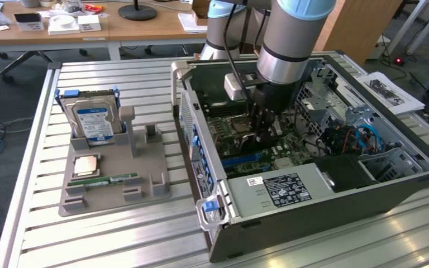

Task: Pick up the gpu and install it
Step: 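Insert the gpu into the slot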

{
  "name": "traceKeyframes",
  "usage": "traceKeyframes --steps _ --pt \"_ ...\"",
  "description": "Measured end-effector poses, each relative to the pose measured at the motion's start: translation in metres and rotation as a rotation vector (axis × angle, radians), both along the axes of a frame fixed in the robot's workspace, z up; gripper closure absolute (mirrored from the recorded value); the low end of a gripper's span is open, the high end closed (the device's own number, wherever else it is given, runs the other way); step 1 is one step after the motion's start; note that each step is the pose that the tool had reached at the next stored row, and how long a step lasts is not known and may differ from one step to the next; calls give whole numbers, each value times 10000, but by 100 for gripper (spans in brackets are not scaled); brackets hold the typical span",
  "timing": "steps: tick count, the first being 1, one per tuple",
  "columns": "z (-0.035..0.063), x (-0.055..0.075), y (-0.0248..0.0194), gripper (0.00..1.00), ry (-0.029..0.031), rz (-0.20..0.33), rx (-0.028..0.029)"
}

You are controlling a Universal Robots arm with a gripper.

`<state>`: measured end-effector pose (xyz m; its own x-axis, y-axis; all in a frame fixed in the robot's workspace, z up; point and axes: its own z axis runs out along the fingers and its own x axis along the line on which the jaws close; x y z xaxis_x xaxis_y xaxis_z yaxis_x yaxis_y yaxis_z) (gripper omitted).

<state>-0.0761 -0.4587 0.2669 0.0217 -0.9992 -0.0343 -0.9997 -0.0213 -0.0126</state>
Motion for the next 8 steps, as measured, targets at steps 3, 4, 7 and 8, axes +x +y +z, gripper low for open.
traceKeyframes --steps 3,4,7,8 --pt "0 -4 -4 73 0 0 1" --pt "0 -6 -5 73 -1 -1 0" --pt "-1 -14 -5 73 -1 -2 1" --pt "-1 -17 -6 73 0 -4 1"
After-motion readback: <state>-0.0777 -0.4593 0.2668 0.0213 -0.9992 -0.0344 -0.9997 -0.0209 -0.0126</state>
